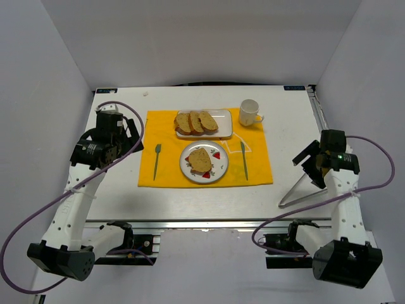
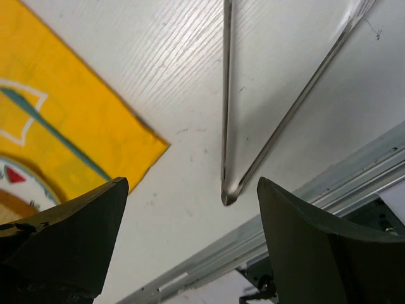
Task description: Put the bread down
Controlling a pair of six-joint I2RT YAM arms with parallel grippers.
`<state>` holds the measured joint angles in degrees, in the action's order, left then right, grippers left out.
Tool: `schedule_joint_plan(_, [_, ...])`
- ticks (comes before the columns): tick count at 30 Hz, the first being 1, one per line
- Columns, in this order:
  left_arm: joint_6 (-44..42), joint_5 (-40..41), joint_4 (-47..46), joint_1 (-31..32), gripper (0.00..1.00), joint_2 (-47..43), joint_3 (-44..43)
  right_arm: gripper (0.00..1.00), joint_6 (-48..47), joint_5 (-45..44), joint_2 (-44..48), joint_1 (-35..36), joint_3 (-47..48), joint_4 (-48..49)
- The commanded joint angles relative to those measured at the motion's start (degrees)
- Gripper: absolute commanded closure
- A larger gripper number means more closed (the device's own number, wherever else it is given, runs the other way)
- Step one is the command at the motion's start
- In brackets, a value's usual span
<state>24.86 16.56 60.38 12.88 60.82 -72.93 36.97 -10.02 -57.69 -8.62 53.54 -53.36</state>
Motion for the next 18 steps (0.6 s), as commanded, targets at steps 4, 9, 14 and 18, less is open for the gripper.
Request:
schedule_joint_plan(4, [0.8,0.8,-3.2,0.2,0.02,1.8,-2.0,0.11,-9.9,7.7,2.9,-0.2,8.5,-10.4])
schedule_joint_plan(9, [1.9,-0.5,-4.8,0.1,0.02,4.9,-2.2,0.11,-13.4,12.0,-1.2,-0.1,15.1,-11.5])
schedule_joint_plan(14, [2.0,-0.5,-5.6,0.1,0.02,5.9,-2.7,0.11,-14.1,13.5,-1.9,-0.1,16.9,-9.5])
schedule_joint_plan(18, [2.0,0.1,-5.1,0.1,0.02,6.2,-3.2,0.11,-14.1,14.5,-1.1,-0.2,14.5,-7.9])
